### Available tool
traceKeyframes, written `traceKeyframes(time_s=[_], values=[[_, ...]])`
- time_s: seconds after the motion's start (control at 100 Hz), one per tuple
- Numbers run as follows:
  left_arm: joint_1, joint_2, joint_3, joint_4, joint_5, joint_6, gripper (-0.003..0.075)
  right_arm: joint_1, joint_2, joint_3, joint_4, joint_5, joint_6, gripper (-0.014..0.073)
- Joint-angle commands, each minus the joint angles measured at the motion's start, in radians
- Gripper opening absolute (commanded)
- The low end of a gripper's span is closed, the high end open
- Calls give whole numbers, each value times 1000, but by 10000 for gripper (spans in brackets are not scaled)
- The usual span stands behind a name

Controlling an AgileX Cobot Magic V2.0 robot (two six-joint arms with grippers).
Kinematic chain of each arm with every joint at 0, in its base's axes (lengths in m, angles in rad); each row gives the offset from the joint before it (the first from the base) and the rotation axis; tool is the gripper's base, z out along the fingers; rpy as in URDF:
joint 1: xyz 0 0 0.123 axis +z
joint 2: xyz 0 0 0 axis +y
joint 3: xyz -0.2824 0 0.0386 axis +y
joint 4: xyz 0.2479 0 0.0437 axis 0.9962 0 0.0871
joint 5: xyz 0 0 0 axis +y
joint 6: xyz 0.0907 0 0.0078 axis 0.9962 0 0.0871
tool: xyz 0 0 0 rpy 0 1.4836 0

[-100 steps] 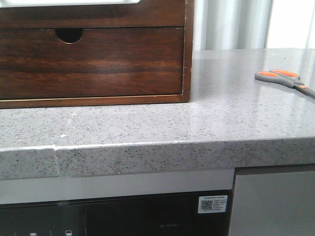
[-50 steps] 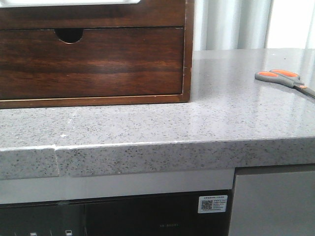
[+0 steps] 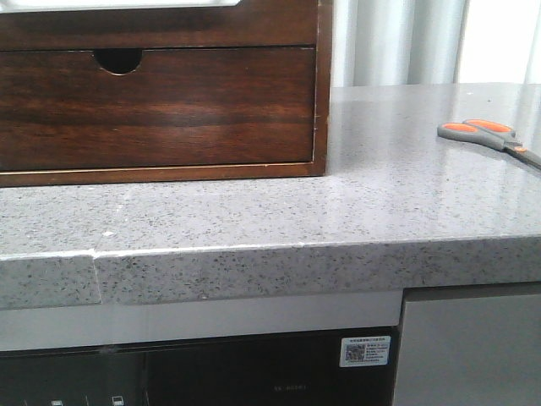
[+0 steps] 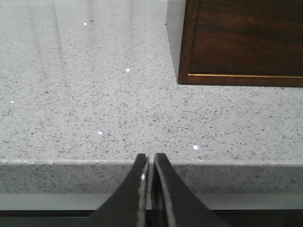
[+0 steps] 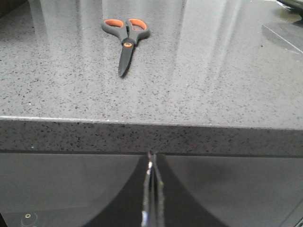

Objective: Put scissors in drawer with both arms

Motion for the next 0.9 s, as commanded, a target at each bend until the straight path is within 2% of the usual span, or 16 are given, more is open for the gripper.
traceKeyframes(time_s=[0.0,0.16,0.39,0.68,0.89], values=[[-1,-34,19,46,-63,1,-20,-4,-24,32,-56,-28,-5,-46],[-1,-34,19,70,-63,1,-20,-4,-24,32,-202,-30,-5,-46],[-1,-34,19,68,-90,1,-20,-4,-24,32,-206,-101,-5,-46],[-1,-34,19,68,-123,1,-20,-4,-24,32,-235,-109,-5,-46],[-1,-34,19,59,-214,1,-20,-4,-24,32,-231,-394,-5,-46]])
